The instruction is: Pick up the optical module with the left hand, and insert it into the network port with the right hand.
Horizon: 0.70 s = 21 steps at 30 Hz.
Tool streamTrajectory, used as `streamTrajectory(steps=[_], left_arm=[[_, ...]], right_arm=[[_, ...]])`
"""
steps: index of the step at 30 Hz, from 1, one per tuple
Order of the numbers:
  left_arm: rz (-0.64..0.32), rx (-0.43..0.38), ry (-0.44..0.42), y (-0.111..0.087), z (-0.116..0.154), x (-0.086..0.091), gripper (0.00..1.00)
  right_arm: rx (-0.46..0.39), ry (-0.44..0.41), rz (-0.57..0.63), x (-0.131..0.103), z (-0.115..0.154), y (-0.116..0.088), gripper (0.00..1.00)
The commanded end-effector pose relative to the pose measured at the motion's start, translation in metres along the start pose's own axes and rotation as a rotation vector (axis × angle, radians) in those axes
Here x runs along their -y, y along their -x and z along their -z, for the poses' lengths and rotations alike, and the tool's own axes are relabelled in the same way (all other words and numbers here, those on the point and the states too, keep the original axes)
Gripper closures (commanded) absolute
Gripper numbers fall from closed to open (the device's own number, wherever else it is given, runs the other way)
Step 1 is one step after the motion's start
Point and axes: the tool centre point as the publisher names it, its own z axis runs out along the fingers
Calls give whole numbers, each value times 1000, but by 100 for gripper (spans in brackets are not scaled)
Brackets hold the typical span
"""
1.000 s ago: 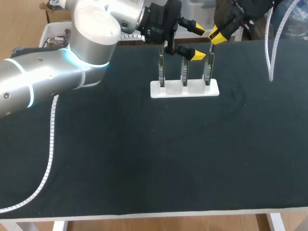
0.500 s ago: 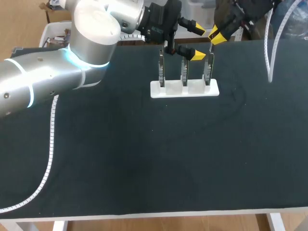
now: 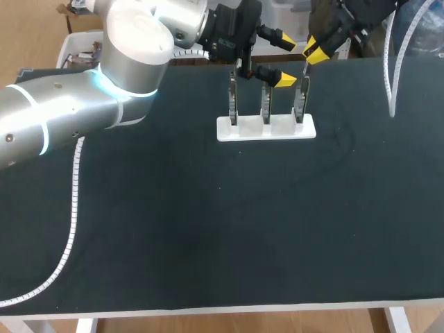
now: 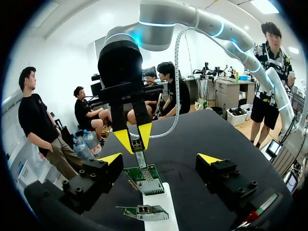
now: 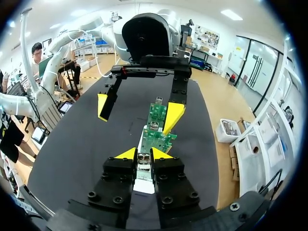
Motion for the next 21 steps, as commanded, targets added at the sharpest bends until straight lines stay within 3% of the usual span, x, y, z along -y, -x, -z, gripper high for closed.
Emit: streamTrajectory(steps=[1, 21], left_arm=[[1, -4, 0, 1, 0, 0, 0], [1, -4, 0, 1, 0, 0, 0]], right_arm=[[-1, 5, 1, 0, -6, -5, 100], [-30, -35, 8, -5, -11, 0, 100]])
